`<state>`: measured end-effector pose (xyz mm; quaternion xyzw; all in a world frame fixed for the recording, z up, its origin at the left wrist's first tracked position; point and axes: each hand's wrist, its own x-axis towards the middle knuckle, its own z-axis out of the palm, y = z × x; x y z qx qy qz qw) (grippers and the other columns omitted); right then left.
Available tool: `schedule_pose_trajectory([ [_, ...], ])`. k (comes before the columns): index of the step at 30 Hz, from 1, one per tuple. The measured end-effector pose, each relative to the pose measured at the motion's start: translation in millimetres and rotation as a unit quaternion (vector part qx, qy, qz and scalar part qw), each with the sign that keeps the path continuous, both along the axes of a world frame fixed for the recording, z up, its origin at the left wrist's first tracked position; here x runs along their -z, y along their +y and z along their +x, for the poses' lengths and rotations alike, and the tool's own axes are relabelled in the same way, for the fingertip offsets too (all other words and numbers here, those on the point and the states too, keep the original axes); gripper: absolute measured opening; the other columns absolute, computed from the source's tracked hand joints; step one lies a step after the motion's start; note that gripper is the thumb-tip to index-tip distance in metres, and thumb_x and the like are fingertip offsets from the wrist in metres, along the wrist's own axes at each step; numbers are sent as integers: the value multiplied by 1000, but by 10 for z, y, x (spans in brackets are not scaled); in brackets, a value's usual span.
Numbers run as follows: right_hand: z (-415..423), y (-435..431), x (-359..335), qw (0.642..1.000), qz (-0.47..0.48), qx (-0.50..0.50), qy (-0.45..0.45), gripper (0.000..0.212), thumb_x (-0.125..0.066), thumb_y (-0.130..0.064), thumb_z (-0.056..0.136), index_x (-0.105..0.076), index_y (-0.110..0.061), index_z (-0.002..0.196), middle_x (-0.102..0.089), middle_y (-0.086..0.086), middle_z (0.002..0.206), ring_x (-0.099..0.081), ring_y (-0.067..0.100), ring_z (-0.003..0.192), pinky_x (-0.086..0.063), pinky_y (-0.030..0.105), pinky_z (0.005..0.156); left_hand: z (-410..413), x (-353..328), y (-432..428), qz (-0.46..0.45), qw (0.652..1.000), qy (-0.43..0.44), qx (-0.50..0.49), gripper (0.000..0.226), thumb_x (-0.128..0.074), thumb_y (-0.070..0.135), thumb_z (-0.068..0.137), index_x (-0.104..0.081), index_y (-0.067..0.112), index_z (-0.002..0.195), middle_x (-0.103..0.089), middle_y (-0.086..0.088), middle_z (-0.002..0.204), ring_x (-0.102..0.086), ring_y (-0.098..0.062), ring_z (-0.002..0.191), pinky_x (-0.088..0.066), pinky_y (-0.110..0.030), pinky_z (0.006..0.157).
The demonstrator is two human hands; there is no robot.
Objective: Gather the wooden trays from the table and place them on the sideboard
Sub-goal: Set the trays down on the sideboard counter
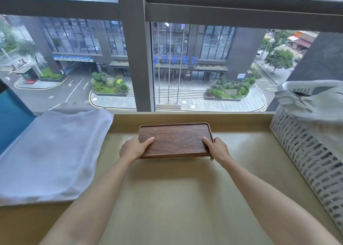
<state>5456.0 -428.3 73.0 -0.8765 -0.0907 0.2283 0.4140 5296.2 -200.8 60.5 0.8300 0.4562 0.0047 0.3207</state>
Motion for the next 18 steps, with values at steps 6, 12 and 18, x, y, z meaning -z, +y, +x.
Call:
schedule_pose_trajectory([
  [6, 225, 127, 177, 999, -40, -9, -9, 43, -49, -49, 87, -51, -6, 92, -59, 12, 95, -57, 31, 78, -47, 37, 68, 231, 107, 154, 38, 998, 44, 26, 69, -40, 72, 78, -65, 13, 104, -69, -9, 106, -61, -30, 100, -44, -33, 74],
  [12, 408, 188, 270, 997, -65, -22, -24, 50, -47, -47, 89, -56, -1, 105, -61, 17, 111, -57, 34, 100, -43, 36, 77, 387, 191, 218, 43, 997, 56, 36, 69, -40, 71, 80, -62, 8, 98, -68, -14, 106, -60, -33, 101, -42, -33, 72],
  [18, 529, 234, 312, 996, -70, -46, -37, 48, -47, -45, 90, -56, 0, 103, -60, 19, 112, -55, 33, 100, -39, 33, 75, 476, 232, 264, 48, 997, 55, 40, 69, -43, 68, 81, -62, 3, 92, -66, -19, 105, -58, -35, 102, -41, -33, 71],
])
